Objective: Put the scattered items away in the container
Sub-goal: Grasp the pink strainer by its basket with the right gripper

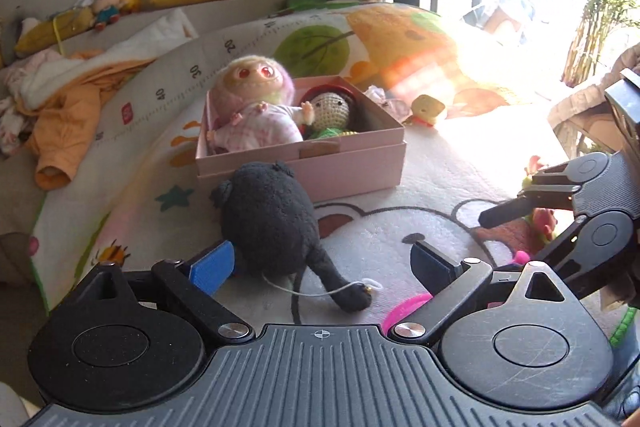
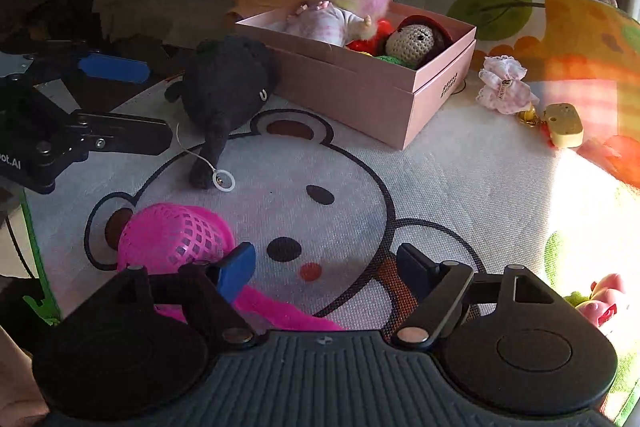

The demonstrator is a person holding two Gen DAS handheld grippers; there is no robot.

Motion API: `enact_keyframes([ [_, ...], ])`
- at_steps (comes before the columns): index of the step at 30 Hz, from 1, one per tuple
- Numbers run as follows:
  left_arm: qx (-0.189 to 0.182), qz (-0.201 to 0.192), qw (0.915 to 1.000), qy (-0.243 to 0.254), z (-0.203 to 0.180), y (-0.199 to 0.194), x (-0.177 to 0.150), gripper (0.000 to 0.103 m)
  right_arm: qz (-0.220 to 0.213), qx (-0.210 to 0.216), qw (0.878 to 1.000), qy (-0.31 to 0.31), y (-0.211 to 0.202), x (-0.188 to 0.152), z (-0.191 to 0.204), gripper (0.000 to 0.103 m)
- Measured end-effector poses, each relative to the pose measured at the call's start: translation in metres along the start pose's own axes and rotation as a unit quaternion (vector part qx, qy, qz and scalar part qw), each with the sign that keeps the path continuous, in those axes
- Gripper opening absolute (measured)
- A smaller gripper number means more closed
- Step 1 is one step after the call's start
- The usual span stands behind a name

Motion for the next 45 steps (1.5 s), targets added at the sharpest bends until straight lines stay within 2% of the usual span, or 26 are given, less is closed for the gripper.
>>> enact_keyframes([
  [4,-0.07,0.024,0.9963,0.044,-0.023,-0.013,-0.017,0.099,-0.013,-0.028,0.999,0.022,-0.011,-0.016,-0.004,0.082],
  [8,-0.086,0.056,0.99,0.097,-0.044,-0.015,-0.037,0.099,-0.027,-0.046,0.998,0.036,-0.021,-0.028,-0.011,0.082],
  [10,-0.082,0.074,0.9866,0.12,-0.051,-0.011,-0.044,0.099,-0.031,-0.046,0.997,0.045,-0.024,-0.032,-0.013,0.082],
  [14,-0.021,0.074,0.9837,0.162,-0.054,0.0,-0.049,0.101,-0.038,-0.056,0.997,0.046,-0.032,-0.041,-0.011,0.082],
  [15,-0.013,0.072,0.9844,0.16,-0.051,0.002,-0.047,0.101,-0.038,-0.059,0.997,0.045,-0.035,-0.045,-0.009,0.082],
  [18,0.044,0.063,0.9841,0.16,-0.042,0.012,-0.039,0.1,-0.037,-0.05,0.997,0.052,-0.042,-0.054,-0.003,0.083],
  [20,0.077,0.056,0.9825,0.16,-0.035,0.021,-0.034,0.1,-0.037,-0.041,0.997,0.052,-0.046,-0.059,0.006,0.087],
  [22,0.088,0.063,0.9836,0.145,-0.029,0.031,-0.029,0.1,-0.037,-0.024,0.998,0.04,-0.049,-0.062,0.019,0.088],
  [25,0.082,0.064,0.9872,0.121,-0.026,0.039,-0.024,0.1,-0.043,0.019,0.999,0.019,-0.054,-0.062,0.04,0.088],
  [30,0.065,0.077,0.9905,0.093,-0.022,0.035,-0.026,0.1,-0.081,0.038,0.995,0.039,-0.064,-0.047,0.045,0.09],
  [33,0.054,0.092,0.9924,0.061,-0.016,0.031,-0.029,0.1,-0.08,0.053,0.994,0.051,-0.057,-0.041,0.046,0.091],
  [37,0.04,0.099,0.9932,0.046,-0.016,0.026,-0.032,0.1,-0.053,0.035,0.997,0.051,-0.034,-0.041,0.051,0.091],
  [39,0.028,0.099,0.9937,0.044,-0.019,0.023,-0.033,0.1,-0.054,0.025,0.997,0.049,-0.031,-0.041,0.053,0.09],
  [41,0.01,0.101,0.9942,0.036,-0.021,0.02,-0.032,0.1,-0.056,0.018,0.997,0.045,-0.032,-0.041,0.053,0.074],
  [43,-0.013,0.103,0.9944,0.02,-0.023,0.019,-0.031,0.1,-0.056,0.013,0.997,0.051,-0.032,-0.039,0.047,0.074],
  [45,-0.013,0.103,0.9946,0.01,-0.022,0.019,-0.029,0.1,-0.055,0.003,0.997,0.051,-0.033,-0.037,0.04,0.074],
])
Point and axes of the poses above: each gripper's, at about its wrist camera, not at the fingertips, and y roughly the way its jaws point, z to its left, x to its top, the point moved 1 cm from there along y, roughly the way its jaws point, and after that the axes turned 3 degrees about x, right-handed, at the moved point
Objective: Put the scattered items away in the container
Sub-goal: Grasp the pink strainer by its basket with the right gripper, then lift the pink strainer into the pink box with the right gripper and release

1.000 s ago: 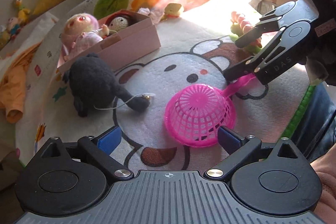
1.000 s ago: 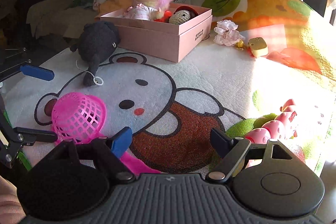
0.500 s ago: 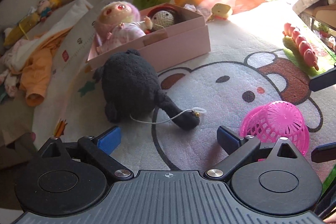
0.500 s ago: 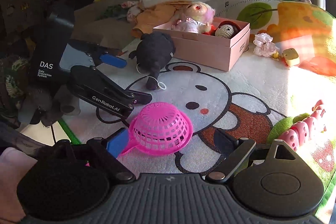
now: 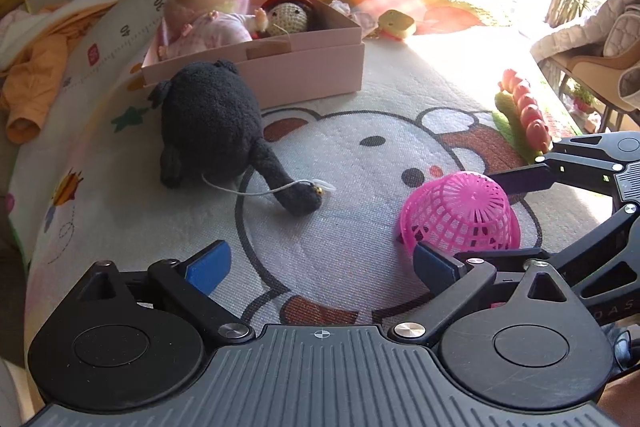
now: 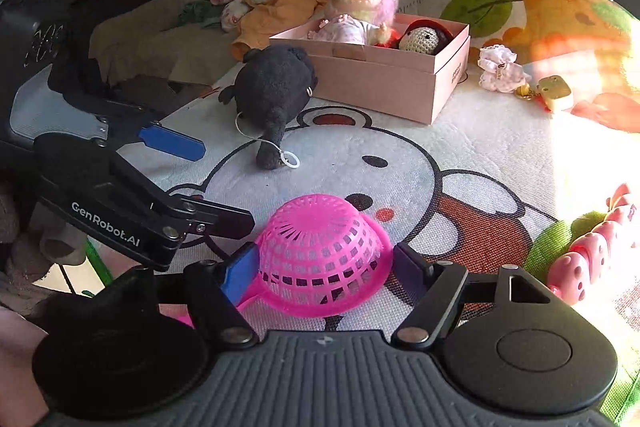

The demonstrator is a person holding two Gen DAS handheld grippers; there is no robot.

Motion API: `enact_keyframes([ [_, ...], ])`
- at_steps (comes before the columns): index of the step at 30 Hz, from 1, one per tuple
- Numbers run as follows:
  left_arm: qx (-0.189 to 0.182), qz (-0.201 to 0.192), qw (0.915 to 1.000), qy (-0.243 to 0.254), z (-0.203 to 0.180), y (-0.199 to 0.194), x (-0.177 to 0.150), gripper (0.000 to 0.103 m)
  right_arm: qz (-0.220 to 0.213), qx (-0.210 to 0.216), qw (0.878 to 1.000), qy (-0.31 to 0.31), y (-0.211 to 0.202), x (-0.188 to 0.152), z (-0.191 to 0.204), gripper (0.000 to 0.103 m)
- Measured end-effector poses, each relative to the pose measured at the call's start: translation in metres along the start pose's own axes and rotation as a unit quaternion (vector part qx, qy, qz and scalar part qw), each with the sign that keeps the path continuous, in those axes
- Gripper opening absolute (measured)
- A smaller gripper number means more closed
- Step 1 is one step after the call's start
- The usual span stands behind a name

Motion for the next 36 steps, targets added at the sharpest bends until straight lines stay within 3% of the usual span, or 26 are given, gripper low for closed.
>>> enact_keyframes([
  [5,-0.02,-0.001,0.9996,-0.018,0.004,0.004,0.001,0.1,-0.018,-0.037,0.999,-0.015,-0.005,0.021,-0.018,0.074],
  [8,-0.027,-0.014,0.9992,-0.025,0.005,0.005,0.002,0.1,-0.054,-0.072,0.994,-0.066,-0.008,0.054,-0.022,0.074],
  [13,-0.036,-0.038,0.9979,-0.039,0.01,0.005,0.006,0.1,-0.125,-0.135,0.97,-0.158,0.01,0.124,-0.023,0.074],
  [15,-0.038,-0.038,0.9976,-0.044,0.014,0.007,0.006,0.1,-0.147,-0.172,0.952,-0.208,0.031,0.148,-0.022,0.074],
  [17,-0.039,-0.038,0.9974,-0.047,0.018,0.008,0.005,0.1,-0.151,-0.199,0.938,-0.242,0.054,0.163,-0.023,0.074],
  [19,-0.041,-0.039,0.997,-0.052,0.022,0.009,0.002,0.1,-0.148,-0.204,0.935,-0.251,0.075,0.174,-0.028,0.074],
  [27,-0.049,-0.038,0.995,-0.078,0.035,0.014,-0.003,0.1,-0.152,-0.199,0.937,-0.242,0.122,0.204,-0.046,0.072],
  [32,-0.054,-0.043,0.9944,-0.08,0.036,0.014,-0.004,0.101,-0.105,-0.099,0.979,-0.146,0.13,0.214,-0.077,0.072],
  [36,-0.055,-0.043,0.9944,-0.079,0.036,0.014,-0.003,0.101,-0.09,-0.068,0.991,-0.075,0.127,0.208,-0.094,0.078],
])
Point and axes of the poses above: each gripper's, at about its wrist camera, not at the fingertips, and y roughly the way its jaws point, z to its left, x to its top, the point moved 1 cm from there along y, roughly the way its jaws point, and after that the axes turned 3 degrees about x, right-handed, at the moved point
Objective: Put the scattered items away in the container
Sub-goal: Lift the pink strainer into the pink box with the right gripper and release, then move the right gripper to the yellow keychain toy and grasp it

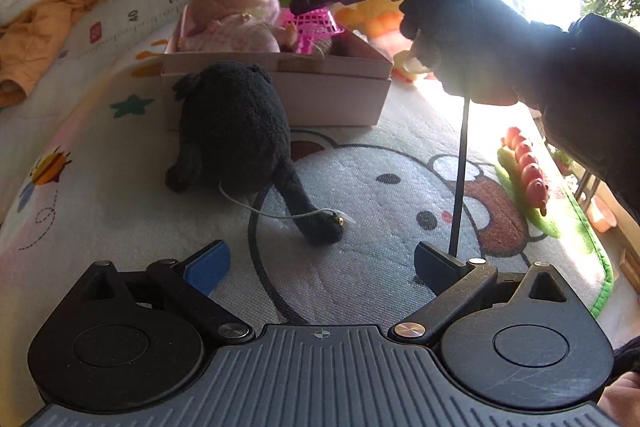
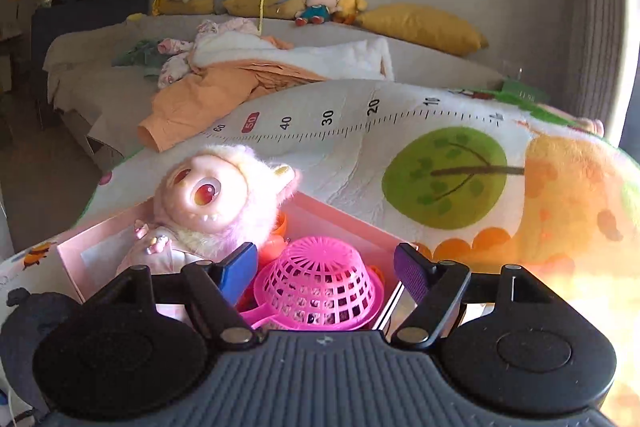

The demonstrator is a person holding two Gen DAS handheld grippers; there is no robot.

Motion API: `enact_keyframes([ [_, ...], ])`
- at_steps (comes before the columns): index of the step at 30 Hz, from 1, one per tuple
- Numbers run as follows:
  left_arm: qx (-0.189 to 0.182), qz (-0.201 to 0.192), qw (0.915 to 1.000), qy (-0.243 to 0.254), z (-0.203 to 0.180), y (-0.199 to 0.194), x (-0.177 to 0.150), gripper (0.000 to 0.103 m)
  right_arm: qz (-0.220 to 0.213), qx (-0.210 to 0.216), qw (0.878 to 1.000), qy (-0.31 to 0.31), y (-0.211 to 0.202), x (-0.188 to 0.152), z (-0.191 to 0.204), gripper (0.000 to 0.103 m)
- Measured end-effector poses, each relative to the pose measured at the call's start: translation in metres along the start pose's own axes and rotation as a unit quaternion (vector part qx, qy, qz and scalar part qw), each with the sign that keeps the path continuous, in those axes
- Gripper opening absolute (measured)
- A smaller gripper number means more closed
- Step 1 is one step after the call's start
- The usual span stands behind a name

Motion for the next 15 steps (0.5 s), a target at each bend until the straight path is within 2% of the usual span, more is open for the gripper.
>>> enact_keyframes([
  [4,0.003,-0.001,1.0,0.0,-0.001,0.0,0.002,0.101,0.004,-0.003,0.998,0.059,-0.014,-0.007,-0.012,0.082],
  [7,0.02,-0.016,0.9996,0.01,0.0,-0.004,0.008,0.101,0.005,-0.001,0.996,0.093,-0.035,-0.019,-0.017,0.085],
  [13,0.09,-0.064,0.9938,0.008,0.014,0.003,0.039,0.101,-0.003,-0.01,0.995,0.099,-0.094,-0.058,-0.004,0.092],
  [15,0.114,-0.064,0.9913,0.014,0.016,0.015,0.048,0.101,-0.002,-0.016,0.995,0.098,-0.114,-0.074,0.003,0.094],
])
Point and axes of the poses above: each gripper's, at about its wrist camera, not at the fingertips, and y roughly the way its jaws point, z to its left, x to its top, the point moved 1 cm from there along y, roughly the way its jaws point, and after that the axes turned 3 degrees about x, right-handed, at the moved point
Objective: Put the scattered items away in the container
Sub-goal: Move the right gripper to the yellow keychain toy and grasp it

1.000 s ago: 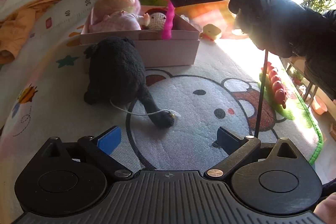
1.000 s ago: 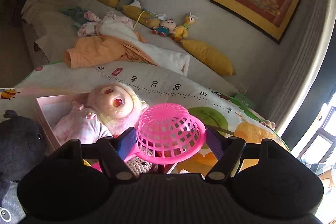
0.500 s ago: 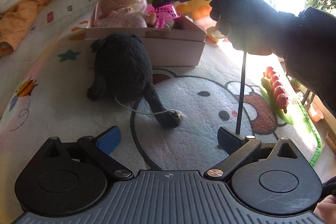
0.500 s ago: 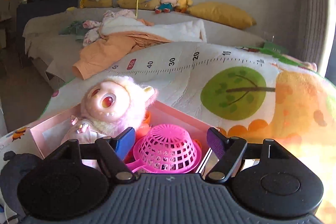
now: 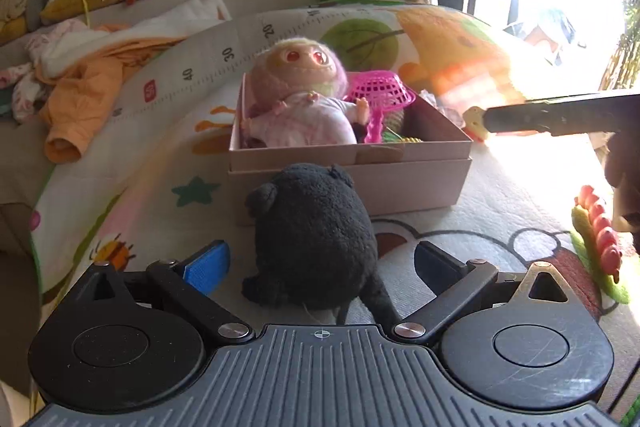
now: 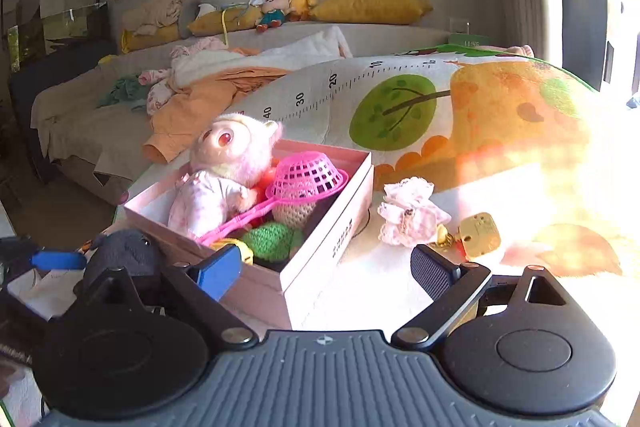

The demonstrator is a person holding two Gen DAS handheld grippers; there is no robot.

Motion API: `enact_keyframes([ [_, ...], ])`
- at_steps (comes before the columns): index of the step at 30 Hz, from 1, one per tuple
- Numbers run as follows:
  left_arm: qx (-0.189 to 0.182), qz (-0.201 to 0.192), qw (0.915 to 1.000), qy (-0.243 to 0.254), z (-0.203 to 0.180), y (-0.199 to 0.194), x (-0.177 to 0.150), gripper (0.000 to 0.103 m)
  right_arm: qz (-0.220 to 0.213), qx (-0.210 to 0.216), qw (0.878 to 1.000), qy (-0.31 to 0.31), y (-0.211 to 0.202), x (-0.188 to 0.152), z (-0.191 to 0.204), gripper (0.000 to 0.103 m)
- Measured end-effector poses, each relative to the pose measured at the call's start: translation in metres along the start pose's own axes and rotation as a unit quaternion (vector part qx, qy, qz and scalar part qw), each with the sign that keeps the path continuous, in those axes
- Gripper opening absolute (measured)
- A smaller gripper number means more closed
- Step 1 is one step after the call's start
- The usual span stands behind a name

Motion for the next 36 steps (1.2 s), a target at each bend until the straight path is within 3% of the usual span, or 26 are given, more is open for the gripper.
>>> enact_keyframes([
  [4,0.02,-0.003,0.9995,0.025,-0.006,0.014,0.003,0.097,-0.007,-0.022,1.0,-0.004,-0.036,-0.032,-0.001,0.097],
  [5,0.02,-0.005,0.9991,0.036,-0.009,0.013,0.002,0.076,-0.008,-0.033,0.999,-0.002,-0.044,-0.04,-0.003,0.098],
  [8,0.026,-0.011,0.997,0.073,-0.02,0.01,-0.001,0.072,-0.004,-0.054,0.998,0.019,-0.06,-0.057,-0.01,0.099],
  [13,0.007,-0.034,0.9869,0.157,-0.051,-0.013,-0.011,0.072,-0.007,-0.054,0.996,0.067,-0.078,-0.078,-0.016,0.099],
  [17,-0.055,-0.032,0.9769,0.204,-0.077,-0.035,-0.024,0.076,-0.013,-0.038,0.997,0.07,-0.08,-0.08,-0.009,0.099],
  [19,-0.079,-0.037,0.9721,0.217,-0.088,-0.047,-0.031,0.088,-0.019,-0.027,0.997,0.069,-0.079,-0.076,-0.003,0.099],
  [23,-0.124,-0.041,0.9682,0.214,-0.1,-0.067,-0.036,0.093,-0.028,0.003,0.998,0.062,-0.078,-0.068,0.011,0.1],
  [28,-0.183,-0.028,0.9622,0.2,-0.101,-0.078,-0.036,0.094,-0.022,0.011,0.999,0.048,-0.075,-0.071,0.024,0.1],
  [36,-0.199,-0.033,0.9572,0.208,-0.11,-0.073,-0.038,0.095,-0.002,0.045,0.997,0.065,-0.048,-0.06,0.027,0.1],
])
Point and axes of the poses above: each gripper's, at about its wrist camera, not at the fingertips, and y roughly the way its jaws point, z to its left, x to its top, the point moved 1 cm from there along y, roughly the way its jaws point, and after that the axes turned 3 degrees about x, right-handed, at the moved point
